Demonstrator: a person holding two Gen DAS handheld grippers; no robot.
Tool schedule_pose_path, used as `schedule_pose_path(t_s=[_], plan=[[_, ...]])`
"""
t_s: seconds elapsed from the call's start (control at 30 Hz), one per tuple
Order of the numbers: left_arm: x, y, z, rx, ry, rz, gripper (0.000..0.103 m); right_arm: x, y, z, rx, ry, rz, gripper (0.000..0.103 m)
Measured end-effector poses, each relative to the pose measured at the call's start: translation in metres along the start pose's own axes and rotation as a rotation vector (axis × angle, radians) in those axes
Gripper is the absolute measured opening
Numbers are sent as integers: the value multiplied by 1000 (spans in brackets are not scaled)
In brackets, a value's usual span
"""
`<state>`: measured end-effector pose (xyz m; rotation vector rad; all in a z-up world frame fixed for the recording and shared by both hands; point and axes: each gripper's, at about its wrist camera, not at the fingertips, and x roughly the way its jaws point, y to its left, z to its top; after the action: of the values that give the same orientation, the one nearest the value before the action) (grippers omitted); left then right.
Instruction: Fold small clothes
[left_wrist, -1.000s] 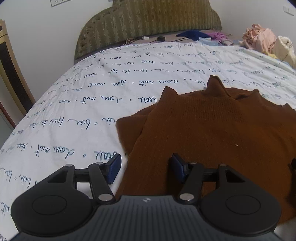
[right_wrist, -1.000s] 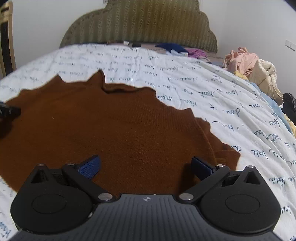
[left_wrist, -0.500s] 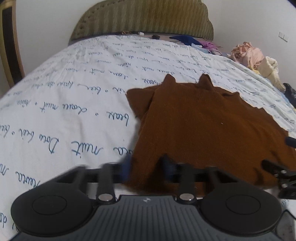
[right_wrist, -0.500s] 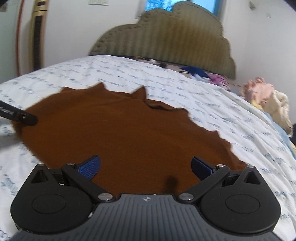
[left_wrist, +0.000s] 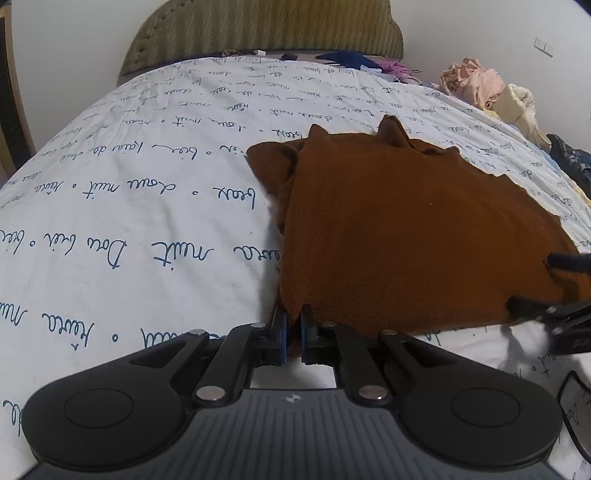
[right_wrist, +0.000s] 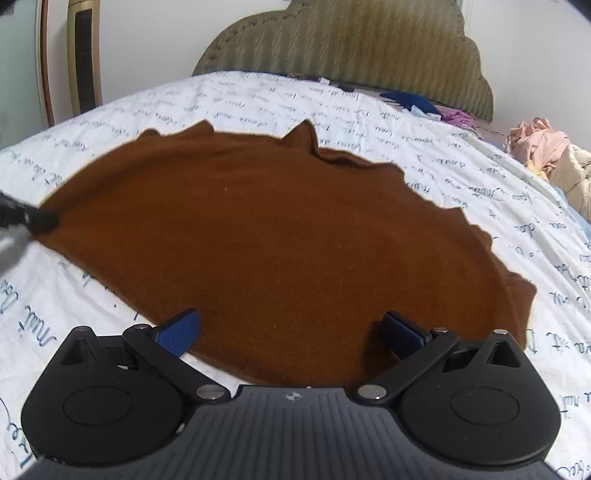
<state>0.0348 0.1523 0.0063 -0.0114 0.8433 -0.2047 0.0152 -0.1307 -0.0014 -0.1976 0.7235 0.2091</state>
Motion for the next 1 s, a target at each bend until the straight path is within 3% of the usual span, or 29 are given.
schedule_pose_path(t_s=[0.17,0.37,0.6,0.7,0.73,0.77,1.0], plan=[[-8,-8,10,11,-39,70,13,-8,6,11,17,-86,8,103],[-4,-14,15,18,-30,134,14,13,11,7,25,-2,-12,103],[-2,-19,12,29,-30,151,18,10,7,3,57,-27,-6,103],[-1,-21,10,44,-30,177,45,16,5,-2,78,-9,-4,103],[-1,-22,8,54,-37,196,61,16,5,-4,82,-11,-3,103],[-1,-23,7,61,-48,213,69,16,5,-5,84,-15,-3,103],[2,-21,5,70,-44,234,69,17,6,-11,86,-29,-6,103]])
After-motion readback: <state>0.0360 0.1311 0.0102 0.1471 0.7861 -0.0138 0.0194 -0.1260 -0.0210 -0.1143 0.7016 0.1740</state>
